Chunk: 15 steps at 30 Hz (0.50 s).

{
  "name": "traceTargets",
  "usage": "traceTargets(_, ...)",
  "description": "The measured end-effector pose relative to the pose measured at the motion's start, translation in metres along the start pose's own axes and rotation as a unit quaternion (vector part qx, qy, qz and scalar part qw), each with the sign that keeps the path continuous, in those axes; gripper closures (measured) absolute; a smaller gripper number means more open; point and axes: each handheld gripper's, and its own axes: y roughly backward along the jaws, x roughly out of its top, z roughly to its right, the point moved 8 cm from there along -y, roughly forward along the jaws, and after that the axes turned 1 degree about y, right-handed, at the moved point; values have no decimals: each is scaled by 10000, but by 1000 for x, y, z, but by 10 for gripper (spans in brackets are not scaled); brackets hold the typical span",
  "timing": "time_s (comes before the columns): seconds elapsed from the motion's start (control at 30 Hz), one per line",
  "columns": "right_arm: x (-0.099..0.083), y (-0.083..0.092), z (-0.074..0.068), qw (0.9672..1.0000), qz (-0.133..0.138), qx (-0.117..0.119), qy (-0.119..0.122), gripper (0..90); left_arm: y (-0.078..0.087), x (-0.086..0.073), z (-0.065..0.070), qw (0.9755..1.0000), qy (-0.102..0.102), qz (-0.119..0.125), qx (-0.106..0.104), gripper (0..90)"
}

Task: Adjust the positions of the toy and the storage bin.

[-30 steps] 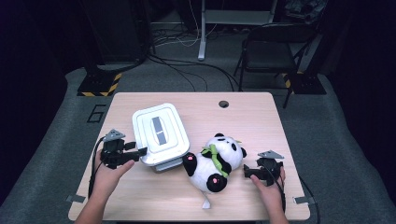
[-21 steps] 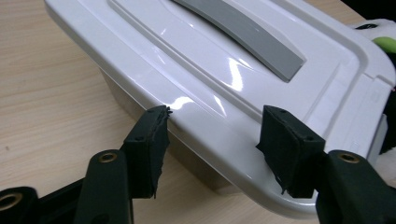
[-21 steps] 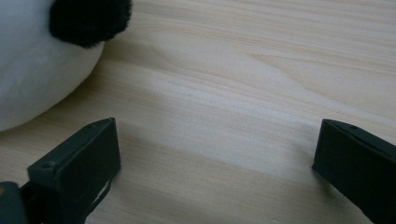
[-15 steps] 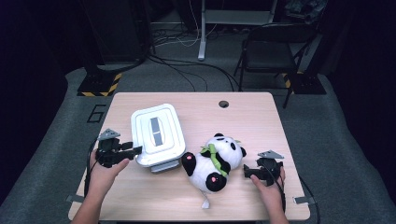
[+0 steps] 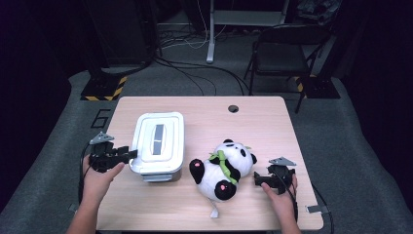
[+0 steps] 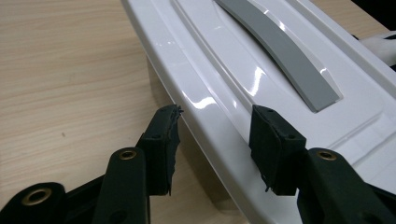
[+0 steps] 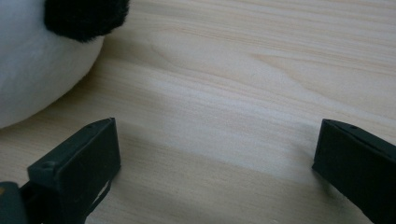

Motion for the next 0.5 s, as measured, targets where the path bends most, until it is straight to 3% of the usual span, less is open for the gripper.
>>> traceTargets(0.07,0,0,0,10000,2,1,3,0,2,0,-6,9999,-61,-20,105,511)
traceTargets(0.23,0,0,0,10000,3,2,6,0,6,-1,-19,9996,32,38,262,502)
traceTargets(0.37,0,0,0,10000,-9,-2,-15,0,10,0,-24,9983,-95,35,576,502)
traceTargets(0.5,0,0,0,10000,-9,4,-12,0,11,5,-16,9989,-110,89,453,507)
